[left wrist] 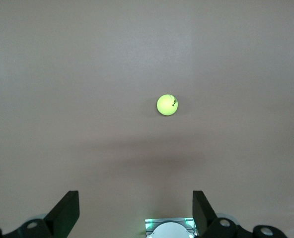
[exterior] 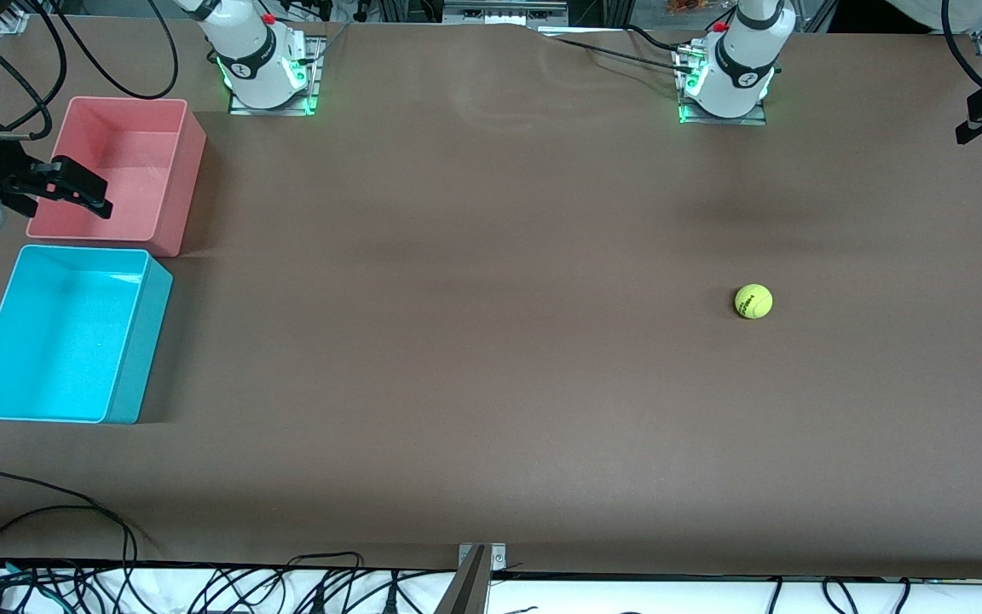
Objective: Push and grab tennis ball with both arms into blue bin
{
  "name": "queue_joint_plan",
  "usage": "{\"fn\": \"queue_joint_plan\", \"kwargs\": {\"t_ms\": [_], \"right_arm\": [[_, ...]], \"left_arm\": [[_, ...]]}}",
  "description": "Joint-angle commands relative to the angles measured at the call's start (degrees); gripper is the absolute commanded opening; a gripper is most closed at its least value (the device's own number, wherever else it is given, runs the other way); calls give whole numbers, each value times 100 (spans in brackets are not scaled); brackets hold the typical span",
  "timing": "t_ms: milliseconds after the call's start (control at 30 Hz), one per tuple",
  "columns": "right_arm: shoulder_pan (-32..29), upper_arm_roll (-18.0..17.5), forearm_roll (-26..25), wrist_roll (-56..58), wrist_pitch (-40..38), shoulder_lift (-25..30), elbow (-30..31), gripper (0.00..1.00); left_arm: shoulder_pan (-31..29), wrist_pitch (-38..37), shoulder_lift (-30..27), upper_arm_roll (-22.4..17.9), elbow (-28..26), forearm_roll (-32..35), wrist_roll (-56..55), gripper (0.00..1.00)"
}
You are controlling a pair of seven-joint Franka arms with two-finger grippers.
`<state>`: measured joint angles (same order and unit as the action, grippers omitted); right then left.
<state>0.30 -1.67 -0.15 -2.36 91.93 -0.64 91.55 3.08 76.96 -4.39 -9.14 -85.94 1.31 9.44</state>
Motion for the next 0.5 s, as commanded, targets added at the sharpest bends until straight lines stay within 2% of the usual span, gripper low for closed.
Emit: {"fn": "queue_joint_plan", "kwargs": {"t_ms": [0,467], "right_arm": [[14,8,68,-55,-61,-33,-111,100],[14,8,68,-55,-70,-33,-111,100]], "left_arm": [[-18,-120,61,9,157,53,129,100],[-18,-163,61,0,174,53,138,100]]}}
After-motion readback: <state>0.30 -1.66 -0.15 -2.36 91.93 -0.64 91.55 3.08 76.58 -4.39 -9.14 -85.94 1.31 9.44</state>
